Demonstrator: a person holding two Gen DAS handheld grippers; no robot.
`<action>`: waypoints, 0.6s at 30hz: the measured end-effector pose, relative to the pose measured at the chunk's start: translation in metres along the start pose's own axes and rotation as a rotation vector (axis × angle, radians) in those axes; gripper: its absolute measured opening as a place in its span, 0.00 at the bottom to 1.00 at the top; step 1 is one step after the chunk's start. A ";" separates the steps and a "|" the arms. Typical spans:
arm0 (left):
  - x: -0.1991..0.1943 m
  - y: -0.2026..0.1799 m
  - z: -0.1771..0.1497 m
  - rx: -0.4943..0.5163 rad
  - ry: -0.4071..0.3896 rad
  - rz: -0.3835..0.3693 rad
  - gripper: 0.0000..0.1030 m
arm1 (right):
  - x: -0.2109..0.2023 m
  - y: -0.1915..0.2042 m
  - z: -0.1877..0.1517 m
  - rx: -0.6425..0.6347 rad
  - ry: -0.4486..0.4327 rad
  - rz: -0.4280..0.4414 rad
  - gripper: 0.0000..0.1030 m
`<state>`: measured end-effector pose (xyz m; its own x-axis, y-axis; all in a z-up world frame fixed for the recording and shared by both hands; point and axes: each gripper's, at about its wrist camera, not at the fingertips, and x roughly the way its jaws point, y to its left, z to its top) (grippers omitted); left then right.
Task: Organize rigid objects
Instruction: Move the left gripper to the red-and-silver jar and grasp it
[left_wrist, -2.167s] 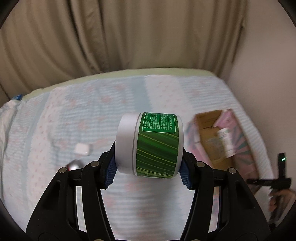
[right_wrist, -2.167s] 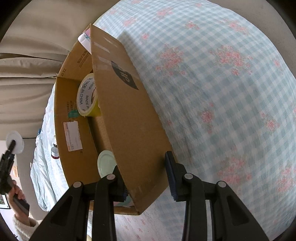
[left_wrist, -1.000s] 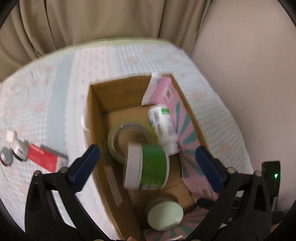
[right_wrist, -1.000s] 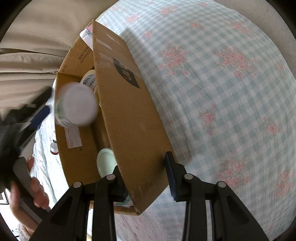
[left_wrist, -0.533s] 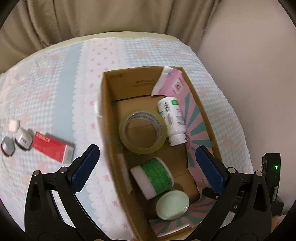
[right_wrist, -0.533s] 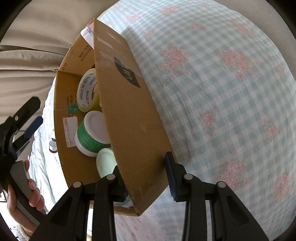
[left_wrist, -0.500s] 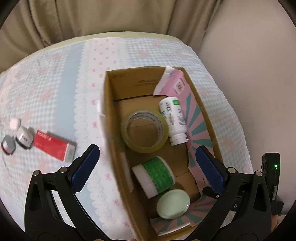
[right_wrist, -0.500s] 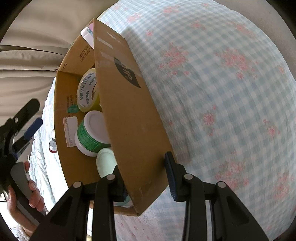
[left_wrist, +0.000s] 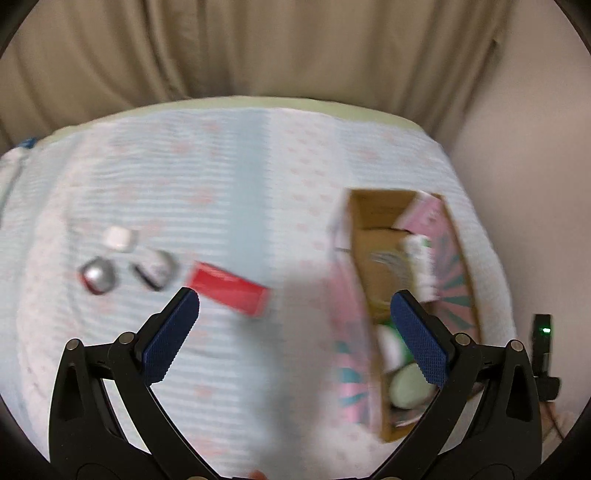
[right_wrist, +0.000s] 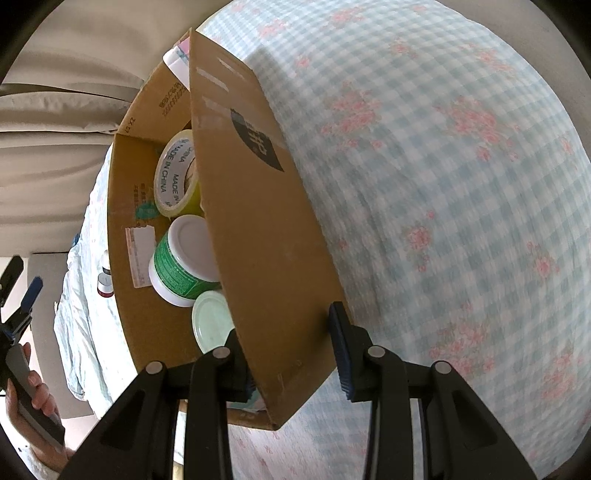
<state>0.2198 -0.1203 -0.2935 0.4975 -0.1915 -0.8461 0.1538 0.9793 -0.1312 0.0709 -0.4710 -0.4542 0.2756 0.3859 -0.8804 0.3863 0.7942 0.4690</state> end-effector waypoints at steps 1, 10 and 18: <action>-0.002 0.012 0.000 -0.007 -0.005 0.026 1.00 | 0.000 0.001 0.000 -0.003 0.001 -0.001 0.31; 0.022 0.168 -0.010 -0.178 0.007 0.260 1.00 | 0.004 0.004 0.004 -0.002 0.015 -0.012 0.31; 0.097 0.267 -0.031 -0.369 0.026 0.295 1.00 | 0.007 0.010 0.008 -0.018 0.020 -0.021 0.30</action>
<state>0.2828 0.1245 -0.4268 0.4521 0.0954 -0.8868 -0.3065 0.9503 -0.0541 0.0840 -0.4644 -0.4553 0.2499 0.3785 -0.8912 0.3760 0.8102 0.4496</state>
